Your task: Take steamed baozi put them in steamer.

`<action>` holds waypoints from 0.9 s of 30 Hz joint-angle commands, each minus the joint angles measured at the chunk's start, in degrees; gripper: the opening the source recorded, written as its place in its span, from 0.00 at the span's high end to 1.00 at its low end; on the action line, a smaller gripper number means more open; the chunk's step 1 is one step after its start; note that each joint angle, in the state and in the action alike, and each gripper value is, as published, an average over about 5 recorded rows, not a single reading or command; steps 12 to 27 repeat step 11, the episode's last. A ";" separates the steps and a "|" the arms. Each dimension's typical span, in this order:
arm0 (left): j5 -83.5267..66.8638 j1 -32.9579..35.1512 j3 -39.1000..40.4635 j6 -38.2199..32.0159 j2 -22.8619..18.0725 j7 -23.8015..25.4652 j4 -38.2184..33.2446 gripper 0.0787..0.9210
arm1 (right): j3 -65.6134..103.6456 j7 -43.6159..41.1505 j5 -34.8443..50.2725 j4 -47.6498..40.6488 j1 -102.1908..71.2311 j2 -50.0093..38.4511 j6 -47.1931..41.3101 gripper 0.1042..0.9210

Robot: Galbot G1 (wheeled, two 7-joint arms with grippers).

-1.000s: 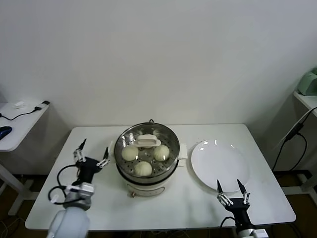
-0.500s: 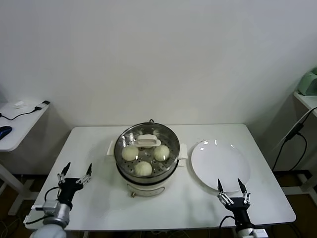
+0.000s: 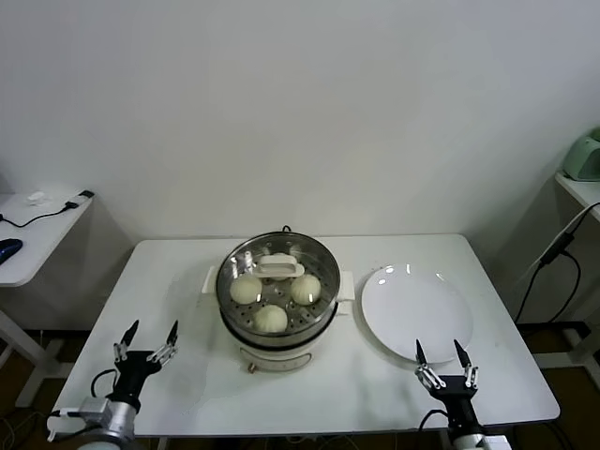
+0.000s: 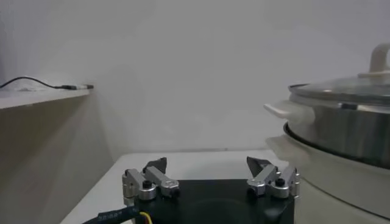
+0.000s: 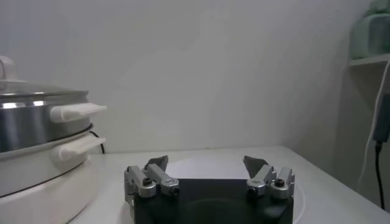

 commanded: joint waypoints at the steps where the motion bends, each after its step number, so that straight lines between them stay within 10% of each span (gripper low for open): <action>1: -1.97 0.35 0.08 -1.90 0.32 0.55 0.91 0.12 | -0.02 0.06 0.19 -0.02 -0.02 -0.06 0.17 0.12; 27: -1.78 0.84 0.23 -1.76 0.19 0.63 -0.21 0.12 | -0.21 -0.06 0.24 -0.19 0.09 0.06 0.26 0.12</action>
